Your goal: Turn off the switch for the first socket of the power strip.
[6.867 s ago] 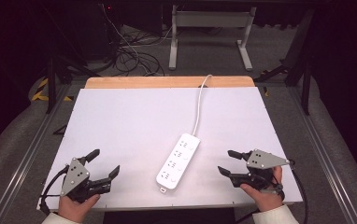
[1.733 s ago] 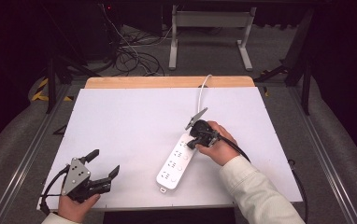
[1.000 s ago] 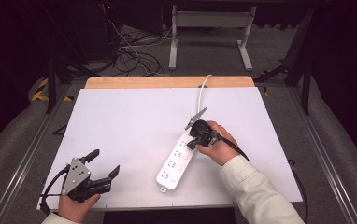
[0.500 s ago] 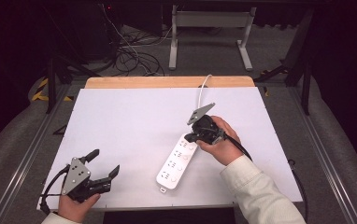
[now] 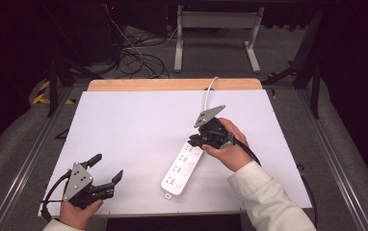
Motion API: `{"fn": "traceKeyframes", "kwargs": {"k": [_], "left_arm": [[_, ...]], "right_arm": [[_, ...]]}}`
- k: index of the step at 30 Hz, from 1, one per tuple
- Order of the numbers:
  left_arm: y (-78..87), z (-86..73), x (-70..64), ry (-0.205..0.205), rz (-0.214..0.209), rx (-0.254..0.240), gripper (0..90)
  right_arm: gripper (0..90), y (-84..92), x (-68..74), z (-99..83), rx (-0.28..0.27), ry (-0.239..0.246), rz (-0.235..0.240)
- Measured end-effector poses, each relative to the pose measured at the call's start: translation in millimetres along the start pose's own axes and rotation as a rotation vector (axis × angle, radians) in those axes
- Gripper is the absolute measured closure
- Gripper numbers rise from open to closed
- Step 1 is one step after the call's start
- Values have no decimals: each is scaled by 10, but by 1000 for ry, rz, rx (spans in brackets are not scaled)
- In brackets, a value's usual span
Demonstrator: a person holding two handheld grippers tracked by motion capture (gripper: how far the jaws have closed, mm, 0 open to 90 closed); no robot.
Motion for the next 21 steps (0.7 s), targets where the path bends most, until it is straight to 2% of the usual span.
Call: {"fn": "traceKeyframes", "kwargs": {"k": [4,6,9,11,16,21], "left_arm": [[-4,-1,-1,0,0,0,163],[-1,-1,-1,2,-1,1,163],[1,-1,-2,0,2,0,163],[1,-1,0,0,2,1,163],[-3,-1,-3,4,2,1,163],[-1,-3,-1,7,3,1,163]], "right_arm": [[713,57,2,-12,-27,-22,-10],[642,101,8,-20,-43,-24,-27],[506,166,41,-33,-68,-30,-76],[448,222,58,-52,-84,-33,-104],[376,348,83,-113,-118,-59,-119],[326,487,94,-207,-168,-89,-115]]}}
Point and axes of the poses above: each handheld gripper's, and its own axes: y roughly backward along the jaws, z roughly out of its top, x roughly to its left, the point moved 1 cm from there along -y, roughly forward along the jaws, and after that the axes turned 1 degree about -x, right-handed, at the moved point
